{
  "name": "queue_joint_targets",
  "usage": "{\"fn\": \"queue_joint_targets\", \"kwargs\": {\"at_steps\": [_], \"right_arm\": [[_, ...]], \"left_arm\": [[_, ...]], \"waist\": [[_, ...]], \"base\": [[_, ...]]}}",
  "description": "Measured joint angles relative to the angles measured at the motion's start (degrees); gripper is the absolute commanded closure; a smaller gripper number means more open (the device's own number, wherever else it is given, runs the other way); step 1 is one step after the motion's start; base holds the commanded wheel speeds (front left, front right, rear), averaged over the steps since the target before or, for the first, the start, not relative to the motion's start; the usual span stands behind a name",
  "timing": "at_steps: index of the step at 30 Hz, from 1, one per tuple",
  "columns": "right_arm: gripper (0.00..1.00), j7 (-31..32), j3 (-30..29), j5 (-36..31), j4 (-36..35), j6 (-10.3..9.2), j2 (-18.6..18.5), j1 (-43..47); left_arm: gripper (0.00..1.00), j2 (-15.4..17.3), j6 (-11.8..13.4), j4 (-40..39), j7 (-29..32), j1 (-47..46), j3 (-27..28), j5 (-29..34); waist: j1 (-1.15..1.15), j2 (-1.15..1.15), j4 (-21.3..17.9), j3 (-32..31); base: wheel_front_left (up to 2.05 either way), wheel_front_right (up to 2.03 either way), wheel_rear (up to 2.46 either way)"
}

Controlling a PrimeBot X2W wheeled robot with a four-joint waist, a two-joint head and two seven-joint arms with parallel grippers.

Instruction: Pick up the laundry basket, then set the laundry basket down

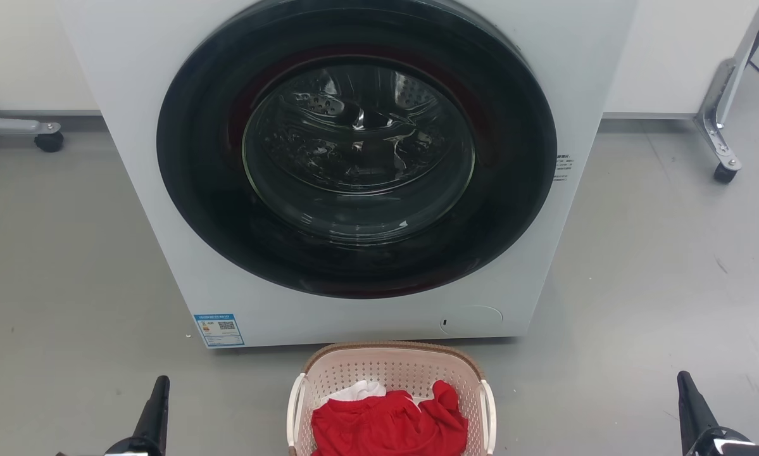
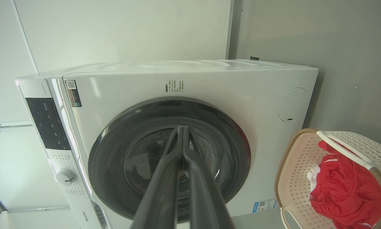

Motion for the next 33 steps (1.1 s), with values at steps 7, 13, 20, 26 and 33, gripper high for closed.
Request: {"fn": "queue_joint_targets", "kwargs": {"at_steps": [7, 13, 20, 26, 33], "right_arm": [[1.00, 0.00, 0.00, 0.00, -0.01, 0.01, 0.00, 0.00], [1.00, 0.00, 0.00, 0.00, -0.01, 0.01, 0.00, 0.00], [1.00, 0.00, 0.00, 0.00, -0.01, 0.01, 0.00, 0.00], [1.00, 0.00, 0.00, 0.00, -0.02, 0.01, 0.00, 0.00], [1.00, 0.00, 0.00, 0.00, -0.03, 0.01, 0.00, 0.00]], "left_arm": [[1.00, 0.00, 0.00, 0.00, 0.00, 0.00, 0.00, 0.00], [1.00, 0.00, 0.00, -0.01, 0.00, 0.00, 0.00, 0.00], [1.00, 0.00, 0.00, -0.01, 0.00, 0.00, 0.00, 0.00], [1.00, 0.00, 0.00, -0.01, 0.00, 0.00, 0.00, 0.00], [1.00, 0.00, 0.00, -0.01, 0.00, 0.00, 0.00, 0.00]], "waist": [[0.00, 0.00, 0.00, 0.00], [0.00, 0.00, 0.00, 0.00], [0.00, 0.00, 0.00, 0.00], [0.00, 0.00, 0.00, 0.00], [0.00, 0.00, 0.00, 0.00]], "base": [[0.00, 0.00, 0.00], [0.00, 0.00, 0.00], [0.00, 0.00, 0.00], [0.00, 0.00, 0.00], [0.00, 0.00, 0.00]]}}
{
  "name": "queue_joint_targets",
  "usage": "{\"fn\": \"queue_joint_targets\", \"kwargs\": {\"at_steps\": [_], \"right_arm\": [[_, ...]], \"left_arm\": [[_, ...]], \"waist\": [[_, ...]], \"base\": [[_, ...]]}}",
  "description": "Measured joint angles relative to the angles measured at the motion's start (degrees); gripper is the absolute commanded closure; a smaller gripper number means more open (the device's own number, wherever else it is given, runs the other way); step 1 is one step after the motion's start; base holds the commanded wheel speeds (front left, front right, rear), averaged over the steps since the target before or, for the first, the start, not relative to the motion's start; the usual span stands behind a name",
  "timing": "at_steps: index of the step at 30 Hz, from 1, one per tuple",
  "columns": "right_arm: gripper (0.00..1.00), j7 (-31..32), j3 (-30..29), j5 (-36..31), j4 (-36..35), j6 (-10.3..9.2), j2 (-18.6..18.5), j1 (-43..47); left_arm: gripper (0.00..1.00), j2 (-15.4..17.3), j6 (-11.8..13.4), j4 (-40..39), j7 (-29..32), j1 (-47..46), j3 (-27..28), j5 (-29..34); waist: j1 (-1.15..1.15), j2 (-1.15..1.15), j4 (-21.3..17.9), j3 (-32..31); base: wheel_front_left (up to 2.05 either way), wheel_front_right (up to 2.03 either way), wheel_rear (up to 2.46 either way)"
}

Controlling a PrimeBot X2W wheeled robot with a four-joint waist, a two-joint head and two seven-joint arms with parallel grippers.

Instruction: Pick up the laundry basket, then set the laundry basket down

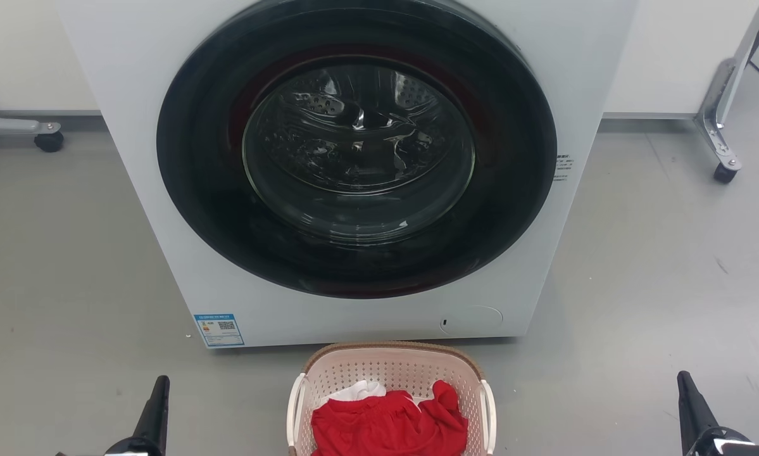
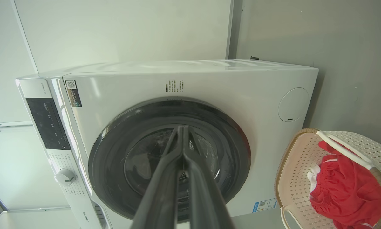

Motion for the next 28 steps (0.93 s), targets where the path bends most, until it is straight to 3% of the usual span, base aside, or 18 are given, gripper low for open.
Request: {"fn": "queue_joint_targets", "kwargs": {"at_steps": [28], "right_arm": [[1.00, 0.00, 0.00, 0.00, -0.01, 0.00, 0.00, 0.00]], "left_arm": [[1.00, 0.00, 0.00, -0.01, 0.00, 0.00, 0.00, -0.02]], "waist": [[0.00, 0.00, 0.00, 0.00]], "base": [[0.00, 0.00, 0.00]]}}
